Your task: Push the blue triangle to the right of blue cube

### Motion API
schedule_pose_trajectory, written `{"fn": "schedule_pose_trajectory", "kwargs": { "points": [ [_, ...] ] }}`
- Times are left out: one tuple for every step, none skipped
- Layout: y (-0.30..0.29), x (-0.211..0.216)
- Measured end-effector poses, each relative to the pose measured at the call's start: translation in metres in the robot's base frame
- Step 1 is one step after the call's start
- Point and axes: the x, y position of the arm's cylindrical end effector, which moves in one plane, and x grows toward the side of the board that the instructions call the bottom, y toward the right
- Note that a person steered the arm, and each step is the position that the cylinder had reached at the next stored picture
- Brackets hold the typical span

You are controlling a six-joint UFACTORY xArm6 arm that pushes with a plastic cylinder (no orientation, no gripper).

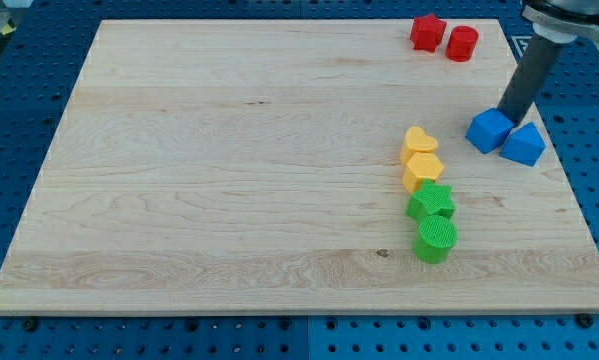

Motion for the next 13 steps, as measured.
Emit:
{"fn": "schedule_pose_trajectory", "kwargs": {
  "points": [
    [0.0, 0.01],
    [-0.005, 0.028],
    [-0.017, 0.029],
    [-0.031, 0.03],
    [-0.04, 0.03],
    [-0.033, 0.02],
    [-0.001, -0.008],
    [0.043, -0.012],
    [0.074, 0.019],
    [0.074, 0.044],
    [0.05, 0.056],
    [0.01, 0.052],
    [0.01, 0.042]
  ]
}}
